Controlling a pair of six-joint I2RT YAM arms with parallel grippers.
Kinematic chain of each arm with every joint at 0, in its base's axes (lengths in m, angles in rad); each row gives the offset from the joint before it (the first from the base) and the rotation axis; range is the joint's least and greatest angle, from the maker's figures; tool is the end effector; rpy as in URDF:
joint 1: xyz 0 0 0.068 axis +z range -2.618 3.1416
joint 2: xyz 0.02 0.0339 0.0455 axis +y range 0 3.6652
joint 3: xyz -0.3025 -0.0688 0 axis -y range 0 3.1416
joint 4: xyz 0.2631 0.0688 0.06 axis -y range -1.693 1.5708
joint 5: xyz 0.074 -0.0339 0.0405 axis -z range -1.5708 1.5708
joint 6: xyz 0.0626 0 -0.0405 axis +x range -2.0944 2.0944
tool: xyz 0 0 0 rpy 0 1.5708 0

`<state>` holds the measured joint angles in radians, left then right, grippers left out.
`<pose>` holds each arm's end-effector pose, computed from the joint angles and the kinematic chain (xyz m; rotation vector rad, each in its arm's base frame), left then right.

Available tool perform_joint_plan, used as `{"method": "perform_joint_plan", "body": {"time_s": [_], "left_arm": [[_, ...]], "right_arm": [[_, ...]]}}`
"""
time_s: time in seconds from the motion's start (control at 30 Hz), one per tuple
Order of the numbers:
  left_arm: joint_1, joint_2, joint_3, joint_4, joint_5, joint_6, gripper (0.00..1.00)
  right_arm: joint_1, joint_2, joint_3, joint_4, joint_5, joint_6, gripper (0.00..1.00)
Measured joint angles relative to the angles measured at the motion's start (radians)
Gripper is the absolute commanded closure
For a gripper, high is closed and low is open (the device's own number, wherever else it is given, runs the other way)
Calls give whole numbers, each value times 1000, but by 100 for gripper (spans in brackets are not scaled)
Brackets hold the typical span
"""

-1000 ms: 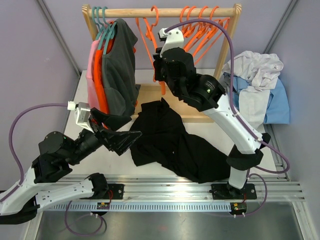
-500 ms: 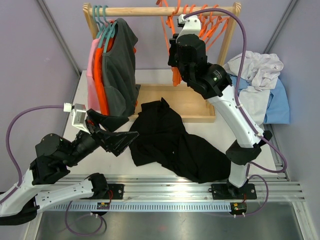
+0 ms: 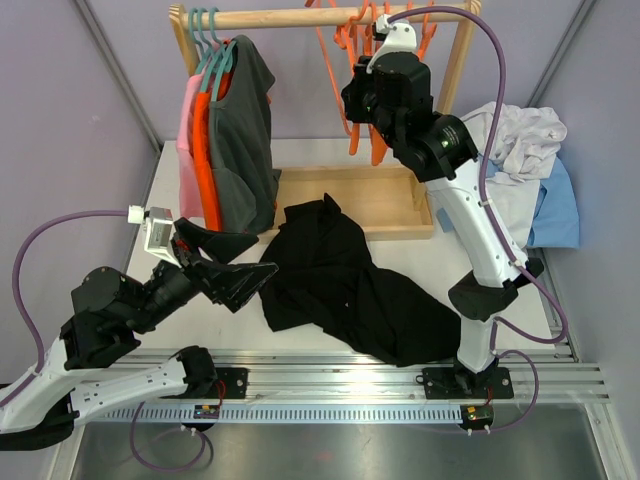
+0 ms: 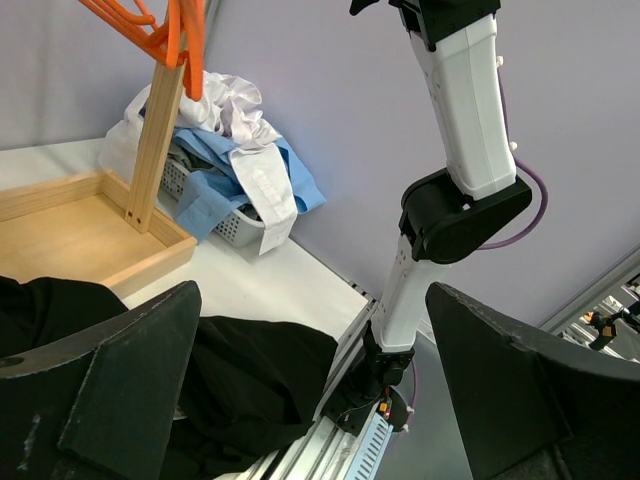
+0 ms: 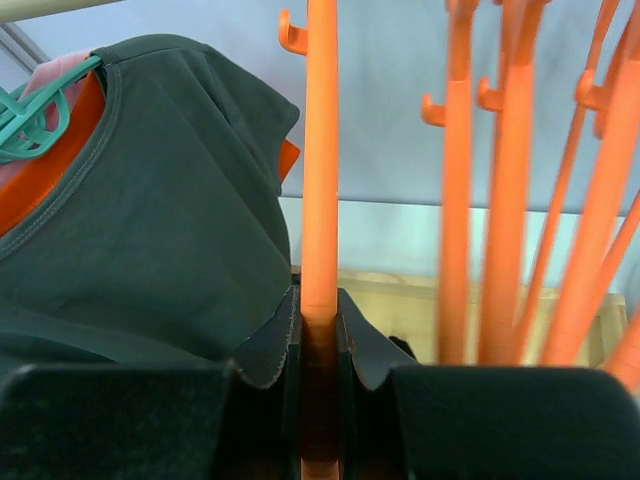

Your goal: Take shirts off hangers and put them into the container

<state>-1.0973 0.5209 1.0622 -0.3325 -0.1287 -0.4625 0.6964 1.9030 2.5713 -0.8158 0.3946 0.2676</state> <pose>0.0461 -0.0723 0.4792 0.3474 1.4318 -1.2073 0.3364 0.2499 0.5902 -0.0752 1.7197 0.3777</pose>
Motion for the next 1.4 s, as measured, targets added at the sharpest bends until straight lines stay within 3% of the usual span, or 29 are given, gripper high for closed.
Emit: {"method": "perform_joint_plan", "body": {"time_s": [0.63, 0.67, 0.73, 0.77, 0.8, 0.93, 1.0, 1.27, 1.4], "left_arm": [[0, 8, -5, 2, 0, 0, 1], [0, 8, -5, 1, 0, 0, 1], [0, 9, -5, 1, -1, 0, 1], [0, 10, -5, 1, -1, 0, 1], [0, 10, -5, 1, -2, 0, 1], [0, 11, -5, 1, -7, 1, 1], [0, 14, -5, 1, -8, 1, 1], [0, 31, -27, -6, -19, 1, 1], [0, 48, -55, -11, -26, 0, 1]], "right_arm": [[-17, 29, -47, -42, -100, 30, 100], [-17, 29, -47, -42, -100, 27, 74], [-17, 26, -53, -44, -102, 25, 51], [-17, 19, -69, -47, -105, 20, 35], [-16, 10, -94, -48, -113, 14, 26], [-4, -113, -321, -10, -208, -29, 5], [20, -231, -485, 55, -277, -42, 0], [240, -751, -1087, 282, -408, -58, 1], [270, -842, -1357, 342, -348, 6, 1]]}}
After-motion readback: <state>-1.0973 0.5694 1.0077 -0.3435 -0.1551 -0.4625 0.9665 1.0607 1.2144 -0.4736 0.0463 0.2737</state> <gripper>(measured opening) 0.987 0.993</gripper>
